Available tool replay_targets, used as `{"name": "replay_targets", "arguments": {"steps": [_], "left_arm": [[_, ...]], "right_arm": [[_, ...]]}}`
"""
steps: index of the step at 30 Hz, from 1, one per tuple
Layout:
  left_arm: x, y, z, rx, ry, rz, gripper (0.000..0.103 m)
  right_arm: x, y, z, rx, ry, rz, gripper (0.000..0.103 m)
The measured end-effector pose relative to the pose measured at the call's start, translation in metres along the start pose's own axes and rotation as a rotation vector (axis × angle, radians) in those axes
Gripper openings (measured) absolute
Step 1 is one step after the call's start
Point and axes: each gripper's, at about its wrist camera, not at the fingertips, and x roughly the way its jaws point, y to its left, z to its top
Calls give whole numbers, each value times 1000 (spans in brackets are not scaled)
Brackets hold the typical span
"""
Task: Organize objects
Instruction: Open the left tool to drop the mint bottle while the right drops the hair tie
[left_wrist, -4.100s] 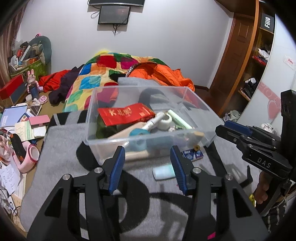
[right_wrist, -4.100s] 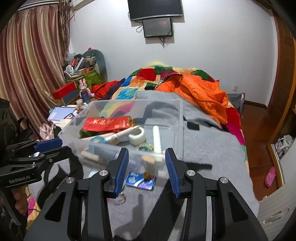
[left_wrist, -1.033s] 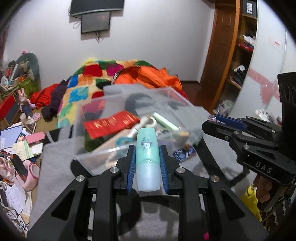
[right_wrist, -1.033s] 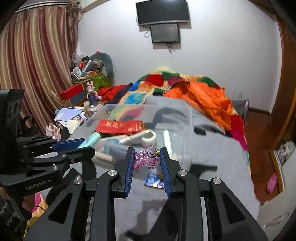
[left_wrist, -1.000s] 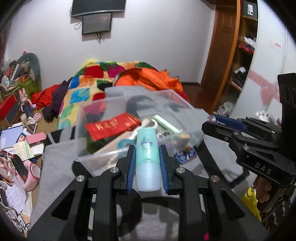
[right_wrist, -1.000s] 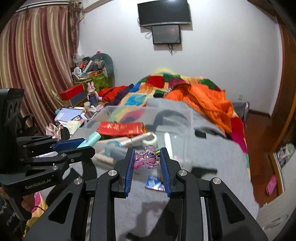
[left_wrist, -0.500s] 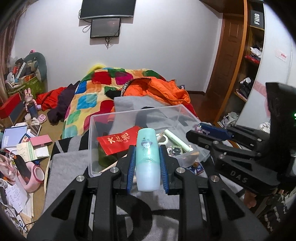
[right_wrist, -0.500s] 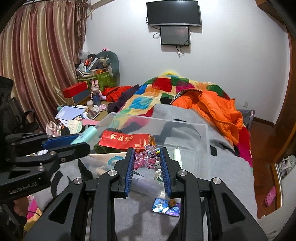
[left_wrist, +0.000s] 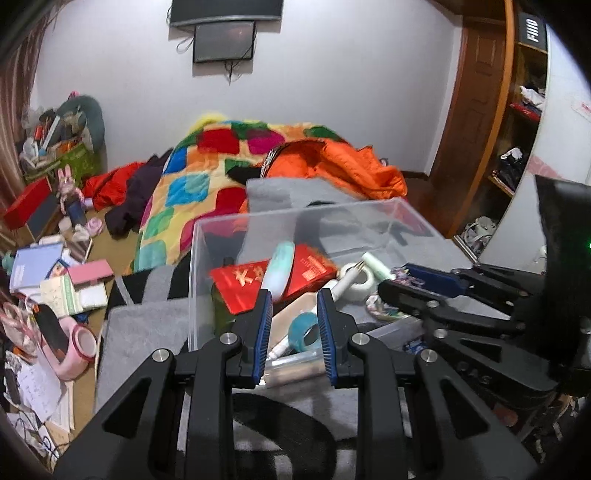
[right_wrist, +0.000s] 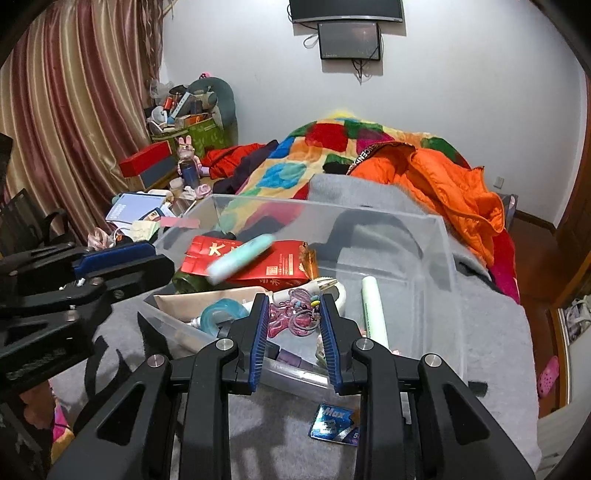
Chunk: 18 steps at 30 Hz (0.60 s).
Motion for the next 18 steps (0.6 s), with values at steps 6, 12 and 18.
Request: {"name": "replay_targets", "arguments": {"steps": [6,12,18], "left_arm": [[2,4,-10,-24,18,-11,24],[-7,-2,-13,-11,6,-21,25],[-21,-4,-14,-26,-12,-35,27]], "right_arm": [[4,-1,-2,3,15,-10,25],[0,-1,-4,10,2,-42,50],[-20,-2,-9,1,-35,-86,54]]}}
